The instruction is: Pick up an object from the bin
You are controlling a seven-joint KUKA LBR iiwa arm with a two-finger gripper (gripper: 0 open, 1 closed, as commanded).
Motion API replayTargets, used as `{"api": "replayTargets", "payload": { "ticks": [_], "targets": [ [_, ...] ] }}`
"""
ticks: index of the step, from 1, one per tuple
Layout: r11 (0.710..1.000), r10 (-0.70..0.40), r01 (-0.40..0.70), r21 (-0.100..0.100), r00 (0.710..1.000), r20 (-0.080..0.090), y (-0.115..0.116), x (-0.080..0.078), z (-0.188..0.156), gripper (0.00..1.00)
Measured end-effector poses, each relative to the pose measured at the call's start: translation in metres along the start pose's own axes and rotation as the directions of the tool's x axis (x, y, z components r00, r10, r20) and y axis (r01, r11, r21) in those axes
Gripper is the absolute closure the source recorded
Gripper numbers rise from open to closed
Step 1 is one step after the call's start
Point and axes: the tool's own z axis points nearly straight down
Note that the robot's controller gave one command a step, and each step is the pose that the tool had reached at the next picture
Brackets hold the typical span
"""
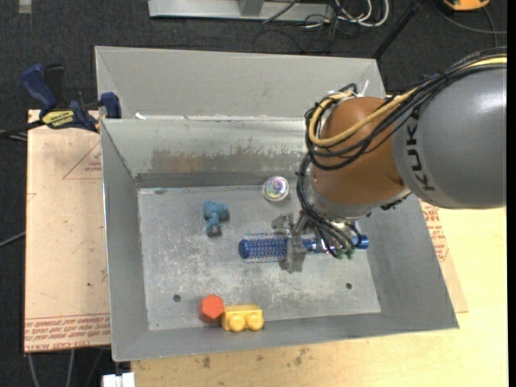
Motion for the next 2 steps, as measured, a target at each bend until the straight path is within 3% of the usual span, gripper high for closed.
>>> {"api": "replayTargets", "payload": {
  "ticks": [2],
  "targets": [
    [1.000,-0.003,0.003,0.000,1.000,-0.003,0.001,-0.002,-0.033,1.00]
  ]
}}
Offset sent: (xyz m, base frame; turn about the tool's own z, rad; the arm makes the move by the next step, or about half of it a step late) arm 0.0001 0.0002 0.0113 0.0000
